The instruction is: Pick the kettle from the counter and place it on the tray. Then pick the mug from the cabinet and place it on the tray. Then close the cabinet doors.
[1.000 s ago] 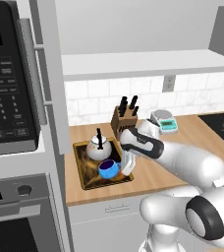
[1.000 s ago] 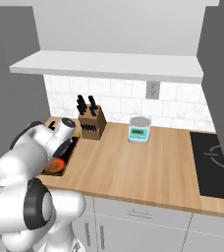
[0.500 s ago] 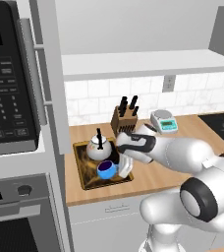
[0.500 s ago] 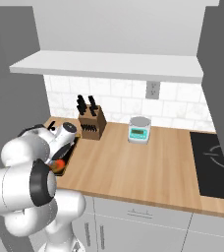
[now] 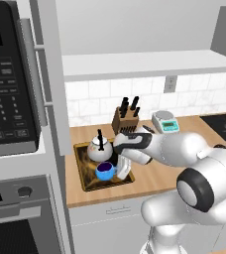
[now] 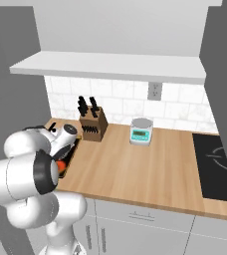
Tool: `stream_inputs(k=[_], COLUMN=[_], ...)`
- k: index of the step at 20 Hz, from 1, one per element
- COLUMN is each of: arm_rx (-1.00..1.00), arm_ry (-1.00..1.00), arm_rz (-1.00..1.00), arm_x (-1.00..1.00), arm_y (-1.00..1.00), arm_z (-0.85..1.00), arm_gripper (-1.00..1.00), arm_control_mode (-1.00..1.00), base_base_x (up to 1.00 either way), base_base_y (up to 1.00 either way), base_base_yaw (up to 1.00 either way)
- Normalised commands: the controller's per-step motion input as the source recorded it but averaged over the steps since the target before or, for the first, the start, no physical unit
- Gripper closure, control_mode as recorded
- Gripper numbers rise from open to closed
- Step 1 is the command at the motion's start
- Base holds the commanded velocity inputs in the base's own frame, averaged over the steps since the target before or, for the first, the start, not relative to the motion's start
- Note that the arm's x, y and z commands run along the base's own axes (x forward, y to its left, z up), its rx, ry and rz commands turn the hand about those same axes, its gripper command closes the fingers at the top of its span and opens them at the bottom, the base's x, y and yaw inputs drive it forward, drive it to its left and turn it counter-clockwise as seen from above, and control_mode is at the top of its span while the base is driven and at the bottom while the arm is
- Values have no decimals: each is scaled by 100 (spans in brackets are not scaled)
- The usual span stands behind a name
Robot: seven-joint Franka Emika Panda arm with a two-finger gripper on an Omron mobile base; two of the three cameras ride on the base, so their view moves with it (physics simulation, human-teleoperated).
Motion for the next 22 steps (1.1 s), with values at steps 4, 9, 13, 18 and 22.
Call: stream_inputs(k=[4,9,13,18,22], arm_rx=[0,10,16,16,2], arm_ry=[-7,-5,-3,-7,-4], arm_rz=[0,0,-2,0,0], arm_x=[-17,-30,-35,-47,-47], arm_y=[-6,-19,-4,0,0], arm_z=[22,46,68,74,64], arm_gripper=[-100,-100,-100,-100,-100], arm_control_mode=[-100,-100,-100,-100,-100], base_base_x=[0,0,0,0,0], base_base_y=[0,0,0,0,0], base_base_yaw=[0,0,0,0,0])
